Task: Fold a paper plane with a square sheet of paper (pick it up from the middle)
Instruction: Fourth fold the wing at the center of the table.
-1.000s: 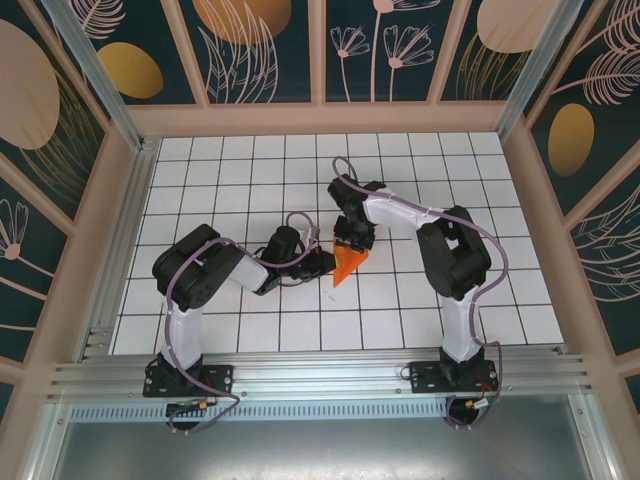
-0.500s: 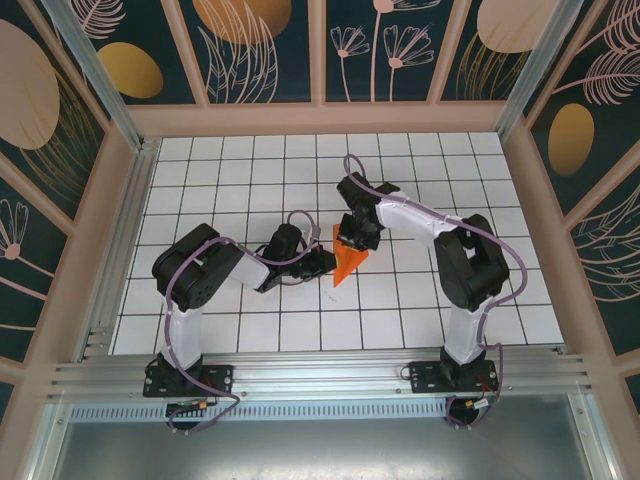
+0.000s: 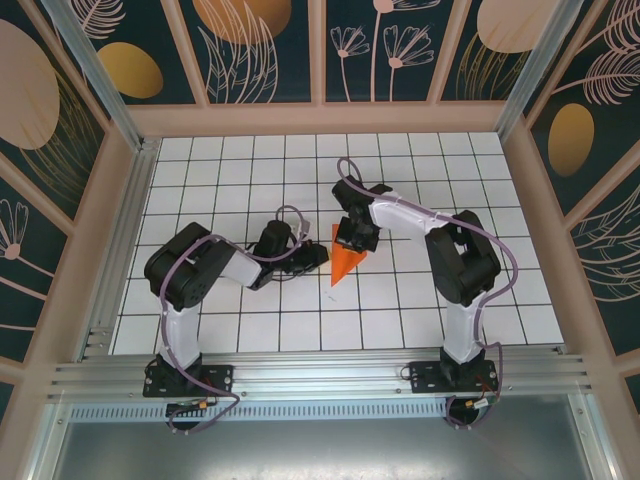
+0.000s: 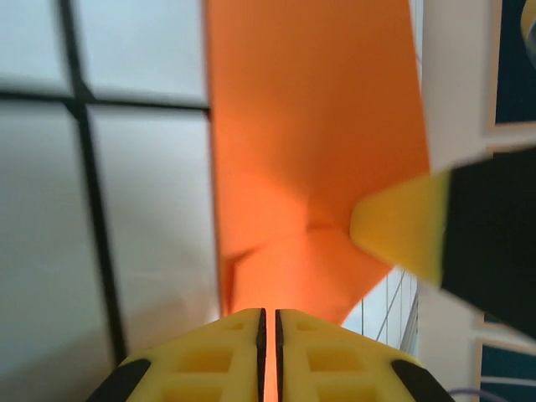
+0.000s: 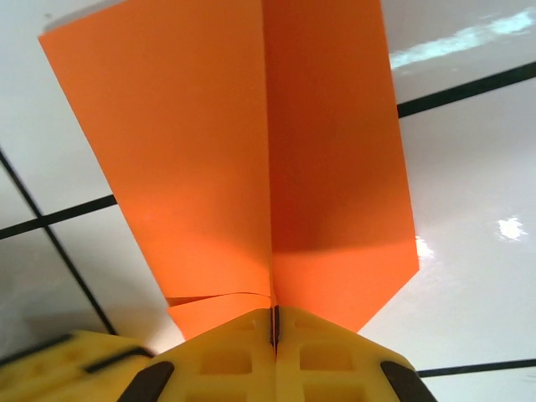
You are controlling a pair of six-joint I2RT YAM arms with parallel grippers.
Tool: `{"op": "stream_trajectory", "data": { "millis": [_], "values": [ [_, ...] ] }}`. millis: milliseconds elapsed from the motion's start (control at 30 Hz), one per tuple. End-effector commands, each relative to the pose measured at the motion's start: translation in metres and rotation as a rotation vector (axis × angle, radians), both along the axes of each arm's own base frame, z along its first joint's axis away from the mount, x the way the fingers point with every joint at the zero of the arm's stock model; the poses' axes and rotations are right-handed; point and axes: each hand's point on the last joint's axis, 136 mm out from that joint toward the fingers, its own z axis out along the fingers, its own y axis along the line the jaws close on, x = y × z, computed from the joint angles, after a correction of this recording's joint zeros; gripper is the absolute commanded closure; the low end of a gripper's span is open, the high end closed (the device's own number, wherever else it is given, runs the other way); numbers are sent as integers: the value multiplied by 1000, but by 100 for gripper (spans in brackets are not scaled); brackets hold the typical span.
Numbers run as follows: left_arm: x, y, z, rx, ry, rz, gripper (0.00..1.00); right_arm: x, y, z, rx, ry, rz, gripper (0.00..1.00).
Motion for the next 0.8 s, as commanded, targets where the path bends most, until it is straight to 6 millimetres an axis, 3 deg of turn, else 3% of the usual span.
{"op": "stream_trajectory", "data": {
  "millis": [0, 133, 333, 633, 767],
  "values": [
    [24, 5, 13, 31, -59, 27, 85, 1, -10, 4, -73, -3, 18, 100],
    [51, 8, -3, 137, -55, 47, 84, 0, -11, 5, -80, -1, 48, 100],
    [84, -14, -4, 143, -65, 6, 83, -2, -11, 5, -81, 1, 106, 100],
    [93, -23, -25, 170, -26, -23, 88, 1, -11, 0, -89, 6, 111, 100],
    [88, -22, -37, 187, 5, -32, 91, 8, -15, -1, -126, 0, 71, 100]
  ]
}}
